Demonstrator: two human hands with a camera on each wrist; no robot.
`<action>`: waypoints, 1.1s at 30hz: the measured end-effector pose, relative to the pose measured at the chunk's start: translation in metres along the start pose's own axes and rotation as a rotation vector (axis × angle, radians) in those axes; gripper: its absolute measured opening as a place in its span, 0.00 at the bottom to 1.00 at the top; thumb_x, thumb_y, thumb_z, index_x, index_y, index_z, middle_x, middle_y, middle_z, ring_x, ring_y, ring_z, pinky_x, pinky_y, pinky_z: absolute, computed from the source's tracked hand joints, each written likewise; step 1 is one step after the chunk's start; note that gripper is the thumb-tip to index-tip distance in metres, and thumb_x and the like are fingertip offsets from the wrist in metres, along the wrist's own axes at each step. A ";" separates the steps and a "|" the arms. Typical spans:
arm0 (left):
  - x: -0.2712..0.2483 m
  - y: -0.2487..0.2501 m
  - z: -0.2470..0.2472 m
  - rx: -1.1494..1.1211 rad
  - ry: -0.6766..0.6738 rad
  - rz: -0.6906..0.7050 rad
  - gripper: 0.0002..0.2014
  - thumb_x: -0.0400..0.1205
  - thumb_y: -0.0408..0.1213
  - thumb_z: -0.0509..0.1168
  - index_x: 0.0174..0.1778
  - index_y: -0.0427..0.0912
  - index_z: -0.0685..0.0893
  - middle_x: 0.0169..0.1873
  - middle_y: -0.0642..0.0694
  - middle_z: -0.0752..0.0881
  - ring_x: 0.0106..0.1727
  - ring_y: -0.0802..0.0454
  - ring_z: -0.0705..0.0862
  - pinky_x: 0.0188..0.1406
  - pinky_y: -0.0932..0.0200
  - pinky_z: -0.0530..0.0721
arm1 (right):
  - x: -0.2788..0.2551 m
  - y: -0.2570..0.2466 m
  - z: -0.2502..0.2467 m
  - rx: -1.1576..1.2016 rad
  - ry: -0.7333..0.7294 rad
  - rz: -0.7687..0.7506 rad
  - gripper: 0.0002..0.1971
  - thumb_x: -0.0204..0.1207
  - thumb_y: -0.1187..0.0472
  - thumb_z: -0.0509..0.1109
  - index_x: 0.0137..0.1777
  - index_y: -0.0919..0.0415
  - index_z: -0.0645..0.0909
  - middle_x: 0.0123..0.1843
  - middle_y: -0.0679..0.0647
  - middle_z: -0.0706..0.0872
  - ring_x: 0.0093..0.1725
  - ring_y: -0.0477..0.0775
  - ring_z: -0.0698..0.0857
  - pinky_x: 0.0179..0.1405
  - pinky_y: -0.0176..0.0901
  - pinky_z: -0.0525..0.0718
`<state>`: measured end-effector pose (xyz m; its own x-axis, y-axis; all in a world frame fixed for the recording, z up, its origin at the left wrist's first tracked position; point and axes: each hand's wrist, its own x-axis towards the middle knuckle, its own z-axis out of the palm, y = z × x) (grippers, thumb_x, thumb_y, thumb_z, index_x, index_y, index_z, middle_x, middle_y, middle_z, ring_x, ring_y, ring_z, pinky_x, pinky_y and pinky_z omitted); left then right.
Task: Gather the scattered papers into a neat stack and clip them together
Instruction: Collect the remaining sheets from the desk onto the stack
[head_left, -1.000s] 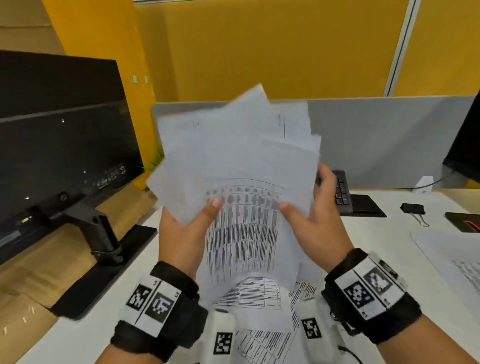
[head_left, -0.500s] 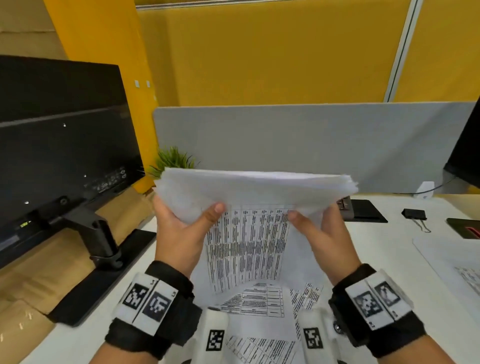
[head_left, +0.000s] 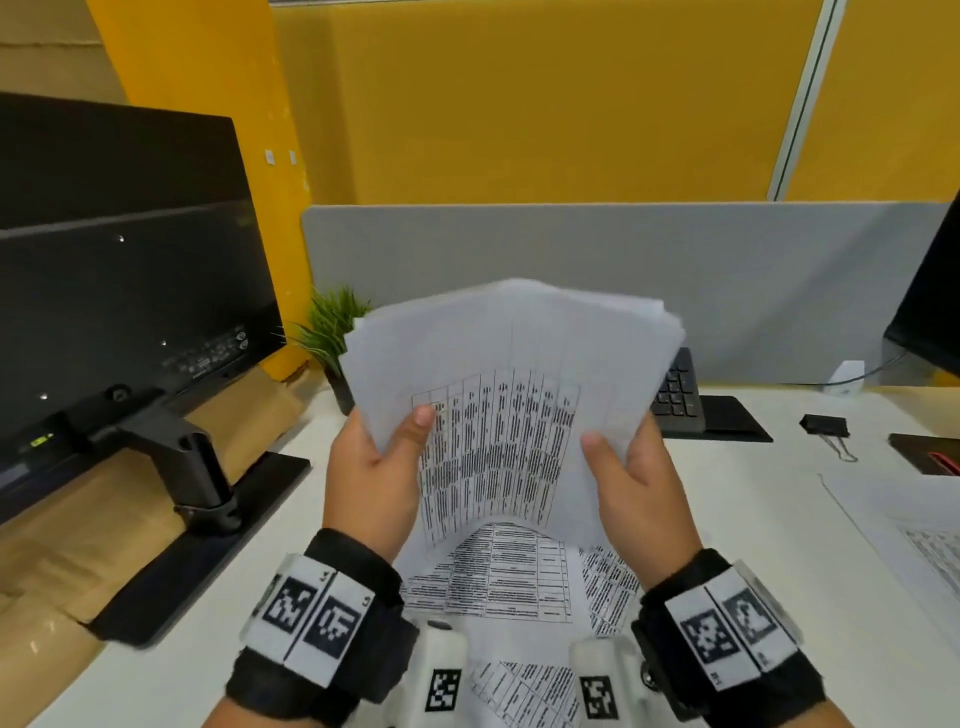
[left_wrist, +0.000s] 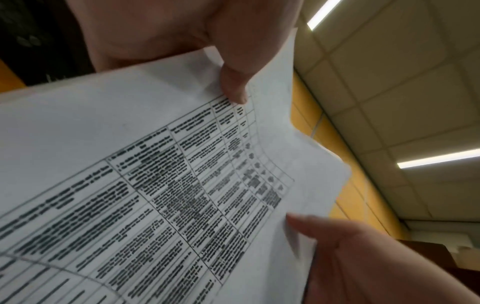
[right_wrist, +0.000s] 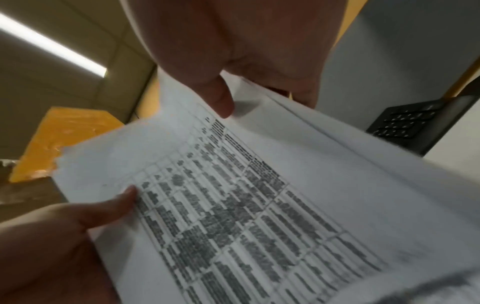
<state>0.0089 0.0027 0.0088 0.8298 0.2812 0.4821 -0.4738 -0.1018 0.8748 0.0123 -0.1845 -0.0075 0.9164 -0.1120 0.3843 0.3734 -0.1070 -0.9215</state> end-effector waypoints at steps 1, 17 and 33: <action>0.000 0.001 0.001 -0.002 0.002 0.012 0.19 0.77 0.46 0.66 0.64 0.48 0.79 0.56 0.54 0.86 0.59 0.59 0.84 0.60 0.54 0.82 | 0.001 -0.005 0.001 -0.006 0.003 -0.011 0.16 0.82 0.65 0.60 0.66 0.46 0.70 0.54 0.33 0.81 0.52 0.30 0.82 0.40 0.16 0.78; -0.002 0.005 0.012 -0.101 0.088 -0.006 0.23 0.75 0.44 0.66 0.65 0.50 0.69 0.58 0.57 0.82 0.56 0.65 0.83 0.52 0.70 0.82 | -0.010 -0.020 -0.004 -0.015 0.085 -0.154 0.21 0.80 0.69 0.63 0.58 0.39 0.64 0.54 0.30 0.78 0.49 0.19 0.79 0.41 0.12 0.74; -0.010 -0.015 0.013 0.013 0.012 -0.147 0.21 0.76 0.41 0.66 0.64 0.49 0.69 0.58 0.55 0.82 0.59 0.61 0.81 0.63 0.51 0.80 | -0.017 0.009 -0.015 -0.030 0.089 0.072 0.20 0.79 0.66 0.65 0.66 0.46 0.66 0.52 0.31 0.80 0.52 0.27 0.81 0.48 0.25 0.82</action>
<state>0.0111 -0.0107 -0.0087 0.8863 0.3055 0.3480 -0.3432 -0.0712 0.9365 -0.0016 -0.1982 -0.0217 0.9238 -0.2072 0.3221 0.3015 -0.1251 -0.9452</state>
